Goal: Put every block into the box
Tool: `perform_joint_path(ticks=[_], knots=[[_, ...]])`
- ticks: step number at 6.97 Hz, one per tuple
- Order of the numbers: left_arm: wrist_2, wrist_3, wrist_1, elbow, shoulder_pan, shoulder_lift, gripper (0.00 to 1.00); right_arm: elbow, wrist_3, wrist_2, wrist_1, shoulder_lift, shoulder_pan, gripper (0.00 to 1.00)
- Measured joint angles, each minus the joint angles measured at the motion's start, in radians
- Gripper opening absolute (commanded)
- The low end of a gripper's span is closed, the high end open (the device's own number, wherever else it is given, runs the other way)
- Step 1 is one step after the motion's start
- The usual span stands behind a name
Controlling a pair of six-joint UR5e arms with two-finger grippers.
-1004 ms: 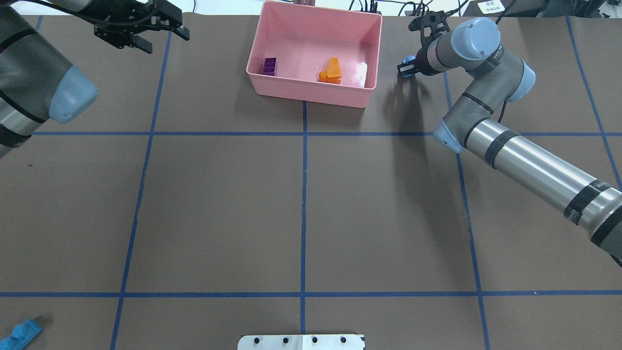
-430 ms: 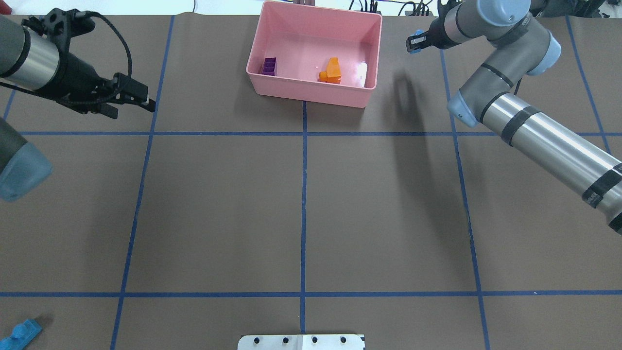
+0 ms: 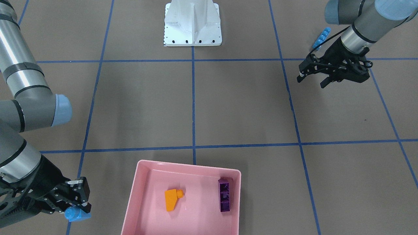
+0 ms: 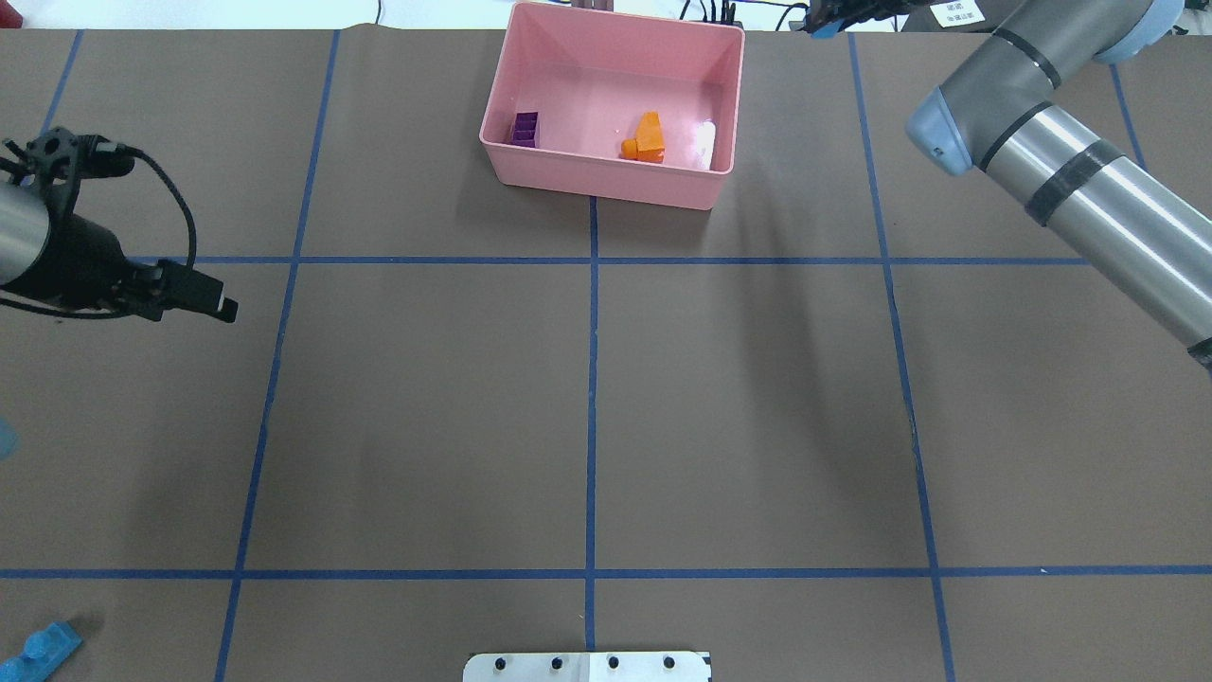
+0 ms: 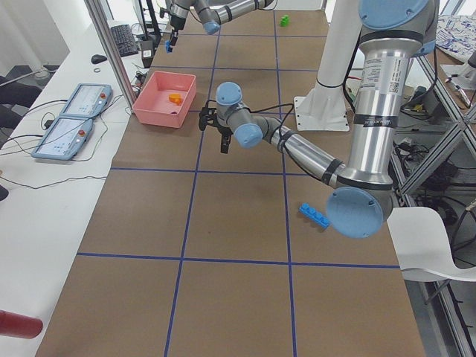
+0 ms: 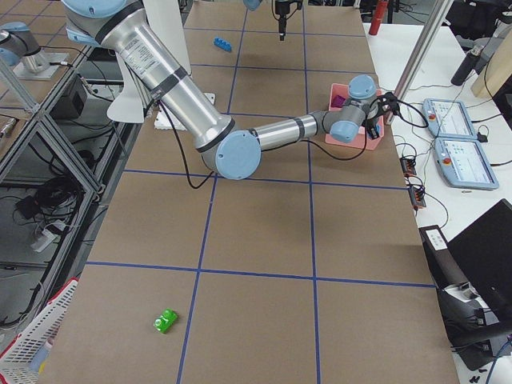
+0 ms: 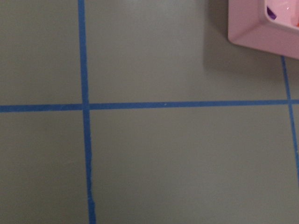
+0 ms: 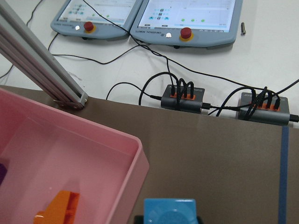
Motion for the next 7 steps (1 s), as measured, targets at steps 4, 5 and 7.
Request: perform_joint_path(ticks=[4, 5, 7], knots=[[0.152, 0.166, -0.005, -0.085, 0.153, 0.284, 1.0, 0.028, 0.226, -0.189, -0.067, 0.111, -0.148, 0.0], [0.158, 0.202, -0.011, -0.093, 0.169, 0.345, 1.0, 0.019, 0.24, -0.248, -0.075, 0.125, -0.186, 0.72], [0.16, 0.246, -0.08, -0.097, 0.21, 0.467, 1.0, -0.011, 0.274, -0.309, -0.079, 0.156, -0.223, 0.99]])
